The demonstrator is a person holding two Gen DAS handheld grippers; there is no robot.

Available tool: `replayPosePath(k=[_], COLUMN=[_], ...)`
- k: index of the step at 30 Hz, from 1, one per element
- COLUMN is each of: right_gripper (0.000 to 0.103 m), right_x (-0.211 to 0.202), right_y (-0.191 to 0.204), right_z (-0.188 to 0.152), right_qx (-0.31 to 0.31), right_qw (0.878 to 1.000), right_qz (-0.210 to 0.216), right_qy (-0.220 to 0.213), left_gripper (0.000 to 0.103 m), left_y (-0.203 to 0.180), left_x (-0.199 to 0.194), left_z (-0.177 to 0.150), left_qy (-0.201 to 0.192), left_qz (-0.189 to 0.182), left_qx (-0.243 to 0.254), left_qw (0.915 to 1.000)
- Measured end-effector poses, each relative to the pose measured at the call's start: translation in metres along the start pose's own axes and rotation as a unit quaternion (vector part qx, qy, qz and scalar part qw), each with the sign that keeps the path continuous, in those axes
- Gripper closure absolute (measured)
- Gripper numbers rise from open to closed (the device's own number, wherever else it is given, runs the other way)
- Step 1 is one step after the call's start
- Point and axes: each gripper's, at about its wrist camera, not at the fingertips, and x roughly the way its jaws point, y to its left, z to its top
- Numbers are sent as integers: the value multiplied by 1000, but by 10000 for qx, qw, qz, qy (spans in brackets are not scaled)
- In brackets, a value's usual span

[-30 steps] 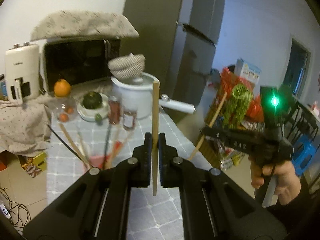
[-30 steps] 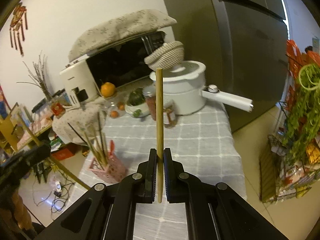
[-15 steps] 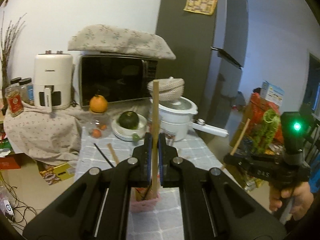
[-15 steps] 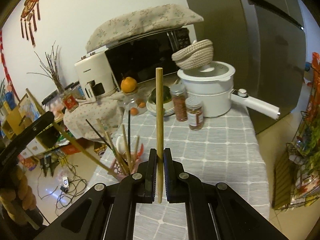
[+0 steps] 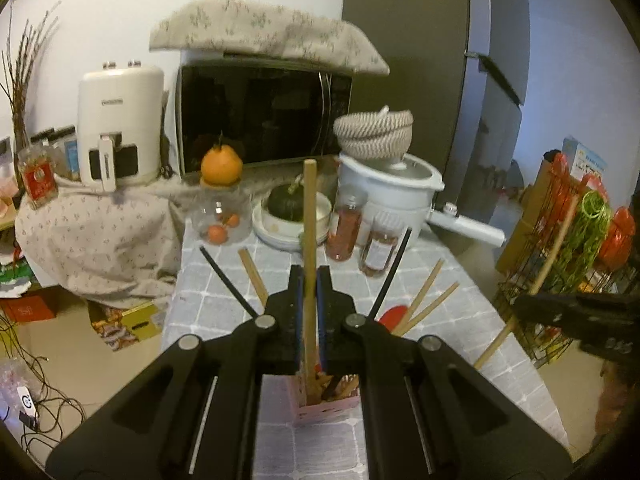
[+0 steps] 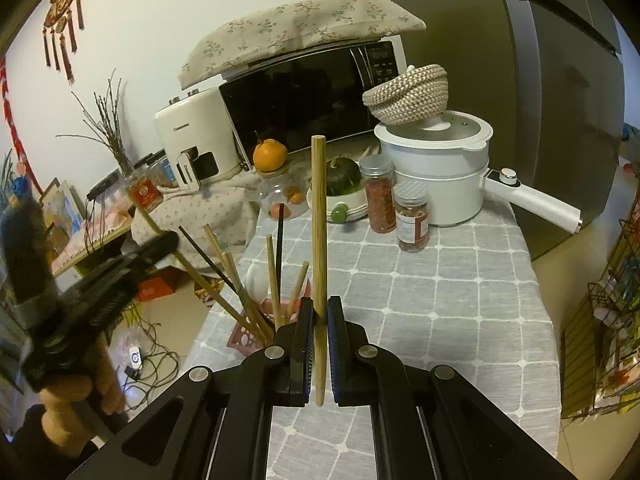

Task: Organize utensils
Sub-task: 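Lower the wooden chopstick into the pink basket and open the left tool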

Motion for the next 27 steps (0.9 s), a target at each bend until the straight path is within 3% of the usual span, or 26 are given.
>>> replayPosePath(k=[10,12,14,16,19,22,27], right_gripper=[96,96,96,96,96,96,96], right_x=[0,0,-3,-5,-8,-10,-11], right_y=[6,9,14,17,23,27,38], right_z=[-1,1,2,4,6,9,15], right_qx=[-46,-58,-75,-91,-91,-83,-40], right_qw=[9999,9998,9996,9993,9988,9980,9960], right_qz=[75,119,187,234,303,372,482], right_qy=[-109,-153,-216,-277,-385,-501,-747], left_gripper=[96,88,69,57,51,36,27], left_y=[4,5,6,5,7,14,33], left_x=[35,35,32,22,13,2,-16], left_z=[-14,-13,-10,-6,-3,-3,-10], left_qy=[571,598,523,403,373,443,554], left_qz=[-78,-146,-170,-182,-188,-97,18], left_qx=[-259,-324,-349,-350,-359,-368,-459], left_qw=[9980,9976,9979,9984,9985,9983,9974])
